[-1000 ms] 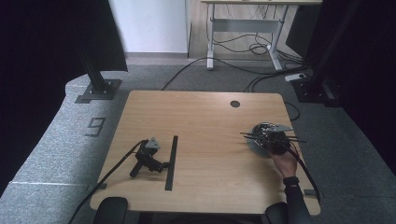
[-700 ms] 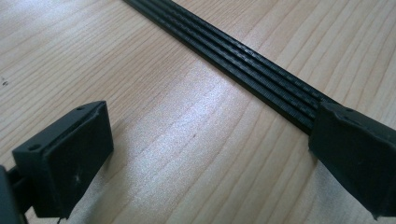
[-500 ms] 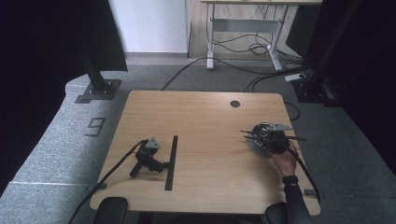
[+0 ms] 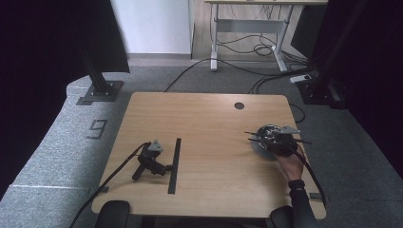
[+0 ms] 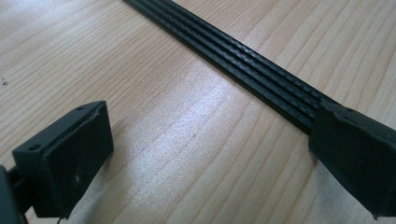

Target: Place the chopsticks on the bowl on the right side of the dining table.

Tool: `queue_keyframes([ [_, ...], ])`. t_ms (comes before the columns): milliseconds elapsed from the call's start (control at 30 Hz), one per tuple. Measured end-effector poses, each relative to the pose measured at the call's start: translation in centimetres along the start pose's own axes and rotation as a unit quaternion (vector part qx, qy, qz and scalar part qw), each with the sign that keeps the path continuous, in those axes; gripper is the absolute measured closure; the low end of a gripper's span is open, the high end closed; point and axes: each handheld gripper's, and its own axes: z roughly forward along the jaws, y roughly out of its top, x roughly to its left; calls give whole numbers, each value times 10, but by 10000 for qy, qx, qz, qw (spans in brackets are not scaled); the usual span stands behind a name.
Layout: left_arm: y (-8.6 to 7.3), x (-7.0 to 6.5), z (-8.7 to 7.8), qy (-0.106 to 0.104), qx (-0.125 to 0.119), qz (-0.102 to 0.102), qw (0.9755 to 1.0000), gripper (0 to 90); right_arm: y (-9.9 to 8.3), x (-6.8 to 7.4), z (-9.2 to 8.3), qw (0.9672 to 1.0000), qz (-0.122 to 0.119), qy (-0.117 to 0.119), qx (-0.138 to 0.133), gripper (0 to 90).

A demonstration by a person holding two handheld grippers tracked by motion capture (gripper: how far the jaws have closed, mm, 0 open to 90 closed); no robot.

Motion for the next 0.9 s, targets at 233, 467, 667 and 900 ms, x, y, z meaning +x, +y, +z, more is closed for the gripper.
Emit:
queue_keyframes([
  [233, 0, 0, 0, 0, -1, 0, 10000, 0, -10, -11, -9, 9989, 121, -430, -138, 180],
  [467, 0, 0, 0, 1, -2, -4, 10000, 0, -21, -31, -17, 9961, 564, -640, -207, 87],
  [667, 0, 0, 0, 5, 1, -6, 10000, 0, -31, -45, -22, 9928, 778, -870, -257, 0],
  [900, 0, 0, 0, 0, -3, -5, 10000, 0, -41, -58, -23, 9893, 957, -1023, -398, 0],
])
